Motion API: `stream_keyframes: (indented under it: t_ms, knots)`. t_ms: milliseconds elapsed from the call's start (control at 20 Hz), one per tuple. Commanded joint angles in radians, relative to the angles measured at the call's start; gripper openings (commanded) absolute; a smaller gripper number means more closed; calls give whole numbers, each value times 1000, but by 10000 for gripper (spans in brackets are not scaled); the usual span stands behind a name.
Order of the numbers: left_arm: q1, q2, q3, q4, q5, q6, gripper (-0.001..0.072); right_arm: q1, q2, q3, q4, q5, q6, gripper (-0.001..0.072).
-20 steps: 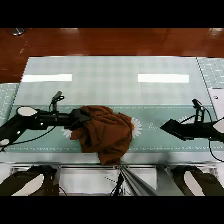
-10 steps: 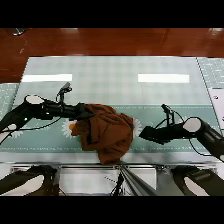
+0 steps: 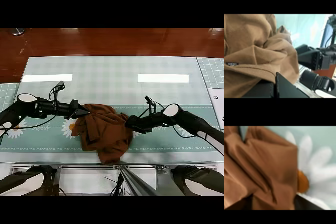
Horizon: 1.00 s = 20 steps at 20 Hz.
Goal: Fold the shirts.
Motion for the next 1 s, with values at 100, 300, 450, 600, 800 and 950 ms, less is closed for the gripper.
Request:
stream_keyframes:
  t_ms: [100,300,450,600,800,950]
  knots:
    - [5,-1,1,0,-5,0,26,20,-98,104,4,18,-23,247]
    - [14,0,7,-2,-7,0,26,11,-100,165,-46,88,-92,22]
    - [56,47,112,-76,-42,0,25,-50,-58,380,-197,233,-63,21]
    - [105,134,387,-188,2,-1,25,-130,5,774,-375,332,43,21]
    - [168,212,811,-125,149,-64,25,-192,36,1365,-502,513,73,21]
    - [254,293,1035,115,163,-192,25,-191,162,1526,-668,586,71,21]
